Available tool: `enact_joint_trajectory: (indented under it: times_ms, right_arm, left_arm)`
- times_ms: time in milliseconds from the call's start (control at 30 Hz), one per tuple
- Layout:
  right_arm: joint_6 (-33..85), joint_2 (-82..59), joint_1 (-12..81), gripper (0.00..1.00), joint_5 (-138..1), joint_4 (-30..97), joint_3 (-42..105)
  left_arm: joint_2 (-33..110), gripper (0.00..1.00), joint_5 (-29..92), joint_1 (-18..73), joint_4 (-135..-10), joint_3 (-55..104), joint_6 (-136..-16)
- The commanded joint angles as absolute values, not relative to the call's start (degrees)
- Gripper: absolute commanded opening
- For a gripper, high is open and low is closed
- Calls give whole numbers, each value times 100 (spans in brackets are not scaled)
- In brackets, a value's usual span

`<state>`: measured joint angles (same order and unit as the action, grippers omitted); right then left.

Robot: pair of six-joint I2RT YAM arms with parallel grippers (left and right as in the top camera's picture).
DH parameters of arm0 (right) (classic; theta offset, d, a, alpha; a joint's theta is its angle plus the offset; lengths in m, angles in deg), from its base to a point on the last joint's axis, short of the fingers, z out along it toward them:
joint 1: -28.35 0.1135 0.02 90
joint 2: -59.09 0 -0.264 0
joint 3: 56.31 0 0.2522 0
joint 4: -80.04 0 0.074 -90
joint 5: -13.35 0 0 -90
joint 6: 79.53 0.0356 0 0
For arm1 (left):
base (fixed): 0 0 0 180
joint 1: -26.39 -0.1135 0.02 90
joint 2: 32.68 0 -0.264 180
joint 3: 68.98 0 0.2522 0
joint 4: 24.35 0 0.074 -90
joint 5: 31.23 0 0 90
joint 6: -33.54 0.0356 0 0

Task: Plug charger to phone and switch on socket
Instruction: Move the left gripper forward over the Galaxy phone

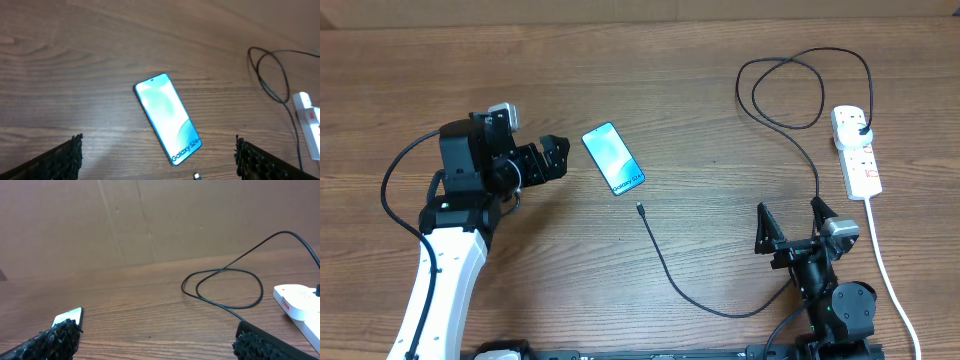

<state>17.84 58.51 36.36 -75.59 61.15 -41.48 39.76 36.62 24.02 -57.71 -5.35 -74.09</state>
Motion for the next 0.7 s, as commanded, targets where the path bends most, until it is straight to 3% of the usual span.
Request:
enact_joint_trajectory:
  times_ms: [0, 233, 433, 667]
  right_arm:
    - [1747, 5893, 3665, 100, -7618, 6148, -4207]
    - [1747, 5893, 3665, 100, -7618, 6148, -4207]
    - [1747, 5893, 3665, 100, -7618, 6148, -4207]
    - [1747, 5893, 3665, 100, -7618, 6150, -4207]
  left_arm:
    - [4007, 100, 3487, 2380, -5720, -382, -7330]
    - [4007, 99, 3467, 2380, -5572, -384, -7407]
    - [4007, 100, 3469, 2380, -5478, -384, -8959]
    - [4007, 100, 3467, 2424, -5410, -382, -9177]
